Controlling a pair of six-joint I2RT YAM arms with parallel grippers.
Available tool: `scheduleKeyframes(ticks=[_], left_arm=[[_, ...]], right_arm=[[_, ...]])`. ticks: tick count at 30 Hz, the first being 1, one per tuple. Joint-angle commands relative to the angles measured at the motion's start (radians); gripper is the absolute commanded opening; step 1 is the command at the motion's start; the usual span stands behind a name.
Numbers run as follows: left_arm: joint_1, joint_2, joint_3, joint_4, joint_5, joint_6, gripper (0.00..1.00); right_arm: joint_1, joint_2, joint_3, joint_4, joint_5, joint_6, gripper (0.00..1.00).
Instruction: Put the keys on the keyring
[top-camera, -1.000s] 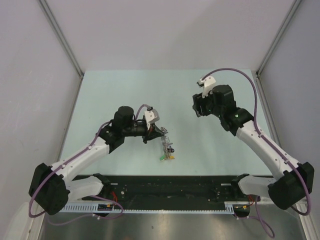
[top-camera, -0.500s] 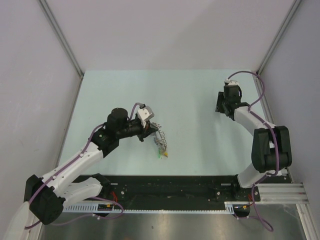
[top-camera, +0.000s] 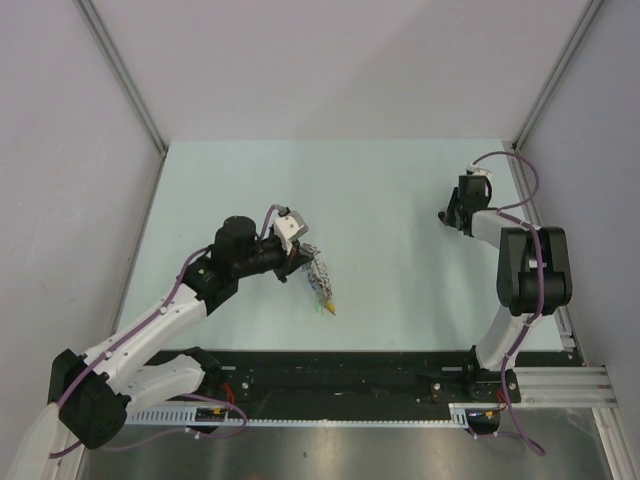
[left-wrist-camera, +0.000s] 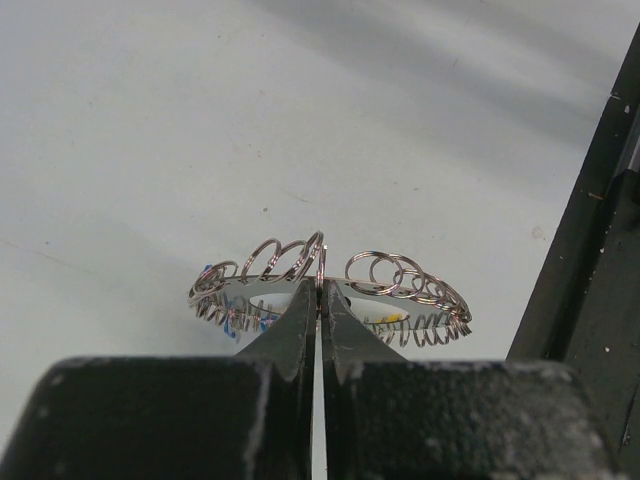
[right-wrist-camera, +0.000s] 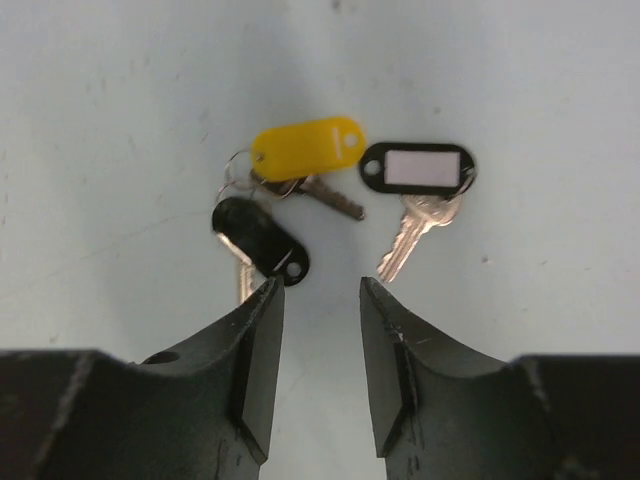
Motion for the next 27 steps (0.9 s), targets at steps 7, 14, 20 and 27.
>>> scheduleKeyframes(ticks=[7, 14, 20, 27], left_arm=[[0.001, -0.003, 0.024, 0.062, 0.032, -0.013, 0.00], [0.001, 0.010, 0.026, 0.065, 0.038, -0.016, 0.00], [0.001, 0.020, 0.026, 0.065, 0.041, -0.018, 0.00], [0.001, 0.022, 0.026, 0.070, 0.050, -0.016, 0.00]], right_arm=[[-0.162, 0.022, 0.077, 0.032, 0.008, 0.076, 0.37], [-0.190, 0.094, 0.155, 0.028, -0.047, 0.062, 0.37], [-0.191, 0.139, 0.197, -0.013, -0.064, 0.078, 0.30], [-0.193, 0.149, 0.221, -0.073, -0.070, 0.087, 0.24]])
